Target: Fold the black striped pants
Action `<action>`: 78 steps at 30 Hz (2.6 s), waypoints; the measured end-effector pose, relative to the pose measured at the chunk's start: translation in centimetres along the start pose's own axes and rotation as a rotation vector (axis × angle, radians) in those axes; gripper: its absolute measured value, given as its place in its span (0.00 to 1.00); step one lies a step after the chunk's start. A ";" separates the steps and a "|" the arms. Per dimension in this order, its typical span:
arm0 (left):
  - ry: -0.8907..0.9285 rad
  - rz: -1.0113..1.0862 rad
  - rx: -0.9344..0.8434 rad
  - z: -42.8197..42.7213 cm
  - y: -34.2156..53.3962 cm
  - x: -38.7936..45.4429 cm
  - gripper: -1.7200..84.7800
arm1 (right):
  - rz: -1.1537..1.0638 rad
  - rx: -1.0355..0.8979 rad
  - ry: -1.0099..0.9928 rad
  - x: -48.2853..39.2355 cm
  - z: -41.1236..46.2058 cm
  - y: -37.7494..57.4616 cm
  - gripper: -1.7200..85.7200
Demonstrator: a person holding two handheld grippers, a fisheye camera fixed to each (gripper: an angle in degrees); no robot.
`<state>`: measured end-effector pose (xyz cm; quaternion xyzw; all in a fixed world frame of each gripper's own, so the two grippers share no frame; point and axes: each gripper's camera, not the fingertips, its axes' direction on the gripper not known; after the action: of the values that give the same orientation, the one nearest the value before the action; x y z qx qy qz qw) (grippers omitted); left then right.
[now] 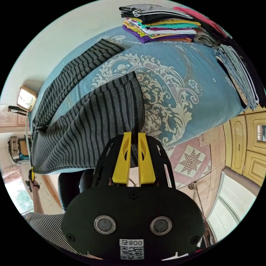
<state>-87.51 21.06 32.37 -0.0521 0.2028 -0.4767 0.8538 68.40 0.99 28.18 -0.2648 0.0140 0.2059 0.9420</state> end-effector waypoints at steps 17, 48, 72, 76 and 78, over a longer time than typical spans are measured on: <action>-0.316 0.180 -0.140 3.3 5.9 8.5 0.06 | 0.167 0.043 -0.107 14.0 0.7 7.4 0.13; -0.160 0.568 -0.414 22.6 16.5 27.7 0.06 | 0.443 0.099 -0.584 30.0 6.3 14.6 0.06; -0.381 1.289 -0.442 44.9 16.1 56.9 0.12 | 0.105 0.198 -0.399 5.6 4.3 -21.5 0.14; -0.455 1.295 -0.479 48.8 15.9 57.5 0.11 | 0.203 0.180 -0.371 5.2 5.8 -25.9 0.13; -0.444 1.282 -0.453 49.2 15.6 58.0 0.10 | 0.240 0.197 -0.359 4.5 6.0 -27.7 0.11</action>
<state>-28.76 -24.06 55.68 -0.1945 0.1092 0.1948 0.9551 82.97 -15.78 46.41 -0.1272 -0.1024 0.3579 0.9194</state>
